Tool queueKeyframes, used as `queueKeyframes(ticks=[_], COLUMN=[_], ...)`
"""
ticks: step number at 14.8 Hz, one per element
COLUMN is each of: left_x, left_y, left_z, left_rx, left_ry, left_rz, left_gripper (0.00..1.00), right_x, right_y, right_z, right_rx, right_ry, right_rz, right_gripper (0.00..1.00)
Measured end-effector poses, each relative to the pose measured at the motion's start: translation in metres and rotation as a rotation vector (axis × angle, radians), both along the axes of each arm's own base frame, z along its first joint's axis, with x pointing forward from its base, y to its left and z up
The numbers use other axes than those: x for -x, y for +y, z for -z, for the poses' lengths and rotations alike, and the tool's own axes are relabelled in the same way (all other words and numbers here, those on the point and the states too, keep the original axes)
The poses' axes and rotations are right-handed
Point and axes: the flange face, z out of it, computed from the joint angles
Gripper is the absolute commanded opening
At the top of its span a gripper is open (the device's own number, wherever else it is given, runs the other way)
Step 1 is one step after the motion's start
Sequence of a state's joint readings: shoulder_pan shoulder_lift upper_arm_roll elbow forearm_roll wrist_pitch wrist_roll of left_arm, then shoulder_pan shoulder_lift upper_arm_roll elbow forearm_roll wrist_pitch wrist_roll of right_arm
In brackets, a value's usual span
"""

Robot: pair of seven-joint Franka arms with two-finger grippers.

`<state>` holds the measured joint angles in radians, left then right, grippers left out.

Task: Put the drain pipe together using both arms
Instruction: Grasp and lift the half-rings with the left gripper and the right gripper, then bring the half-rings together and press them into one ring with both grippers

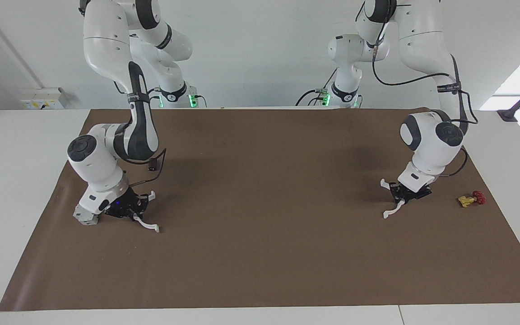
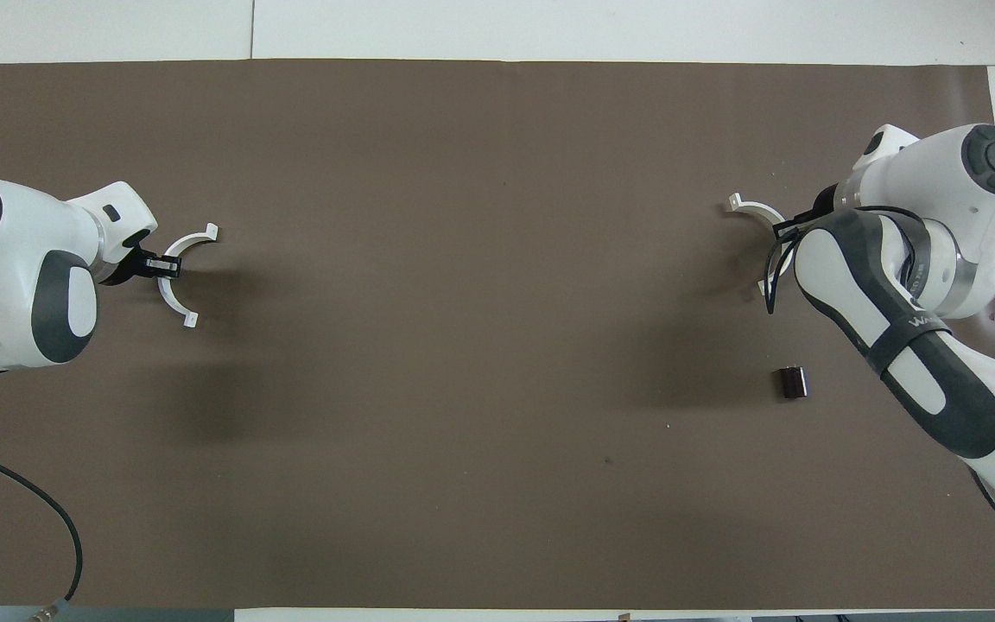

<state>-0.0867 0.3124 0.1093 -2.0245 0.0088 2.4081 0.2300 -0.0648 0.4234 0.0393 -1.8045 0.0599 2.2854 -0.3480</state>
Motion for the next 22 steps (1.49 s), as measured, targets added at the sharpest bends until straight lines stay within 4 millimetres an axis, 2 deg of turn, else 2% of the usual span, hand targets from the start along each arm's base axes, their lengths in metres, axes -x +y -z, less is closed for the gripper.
queueKeyframes(ticks=[2,4,7,9,10,12,14,18,19,20,22], left_x=[0.000,0.001,0.002,0.001,0.000,-0.001,0.000,0.015,0.020,0.025,0.032], left_y=[0.001,0.001,0.001,0.000,-0.005,-0.029,-0.067,-0.155,-0.177,-0.199,-0.235], left_z=[0.000,0.000,-0.015,-0.037,-0.048,-0.060,-0.062,-0.062,-0.062,-0.063,-0.061], left_rx=[0.000,0.000,0.002,0.007,0.008,-0.014,-0.044,-0.044,-0.042,-0.040,-0.036], left_ry=[0.001,0.005,0.028,0.048,0.055,0.062,0.048,0.029,0.023,0.017,0.006], left_rz=[-0.001,-0.002,-0.008,-0.036,-0.053,-0.085,-0.127,-0.192,-0.206,-0.219,-0.241], left_gripper=[0.00,0.00,0.00,0.00,0.00,0.00,0.00,0.00,0.00,0.00,0.00], right_x=[-0.016,-0.022,-0.002,0.017,0.025,0.033,0.038,0.063,0.064,0.065,0.066], right_y=[0.050,0.127,0.237,0.292,0.311,0.338,0.353,0.399,0.403,0.405,0.408], right_z=[-0.035,-0.059,-0.054,-0.046,-0.040,-0.030,-0.018,0.022,0.026,0.026,0.027], right_rx=[-0.015,-0.029,-0.036,-0.012,-0.004,-0.014,-0.018,0.025,0.030,0.031,0.035], right_ry=[0.019,0.016,0.033,0.040,0.042,0.028,0.027,0.033,0.027,0.026,0.022], right_rz=[0.037,0.096,0.162,0.186,0.194,0.196,0.202,0.175,0.182,0.185,0.186], right_gripper=[0.03,0.04,0.04,0.03,0.03,0.03,0.03,0.07,0.11,0.23,1.00])
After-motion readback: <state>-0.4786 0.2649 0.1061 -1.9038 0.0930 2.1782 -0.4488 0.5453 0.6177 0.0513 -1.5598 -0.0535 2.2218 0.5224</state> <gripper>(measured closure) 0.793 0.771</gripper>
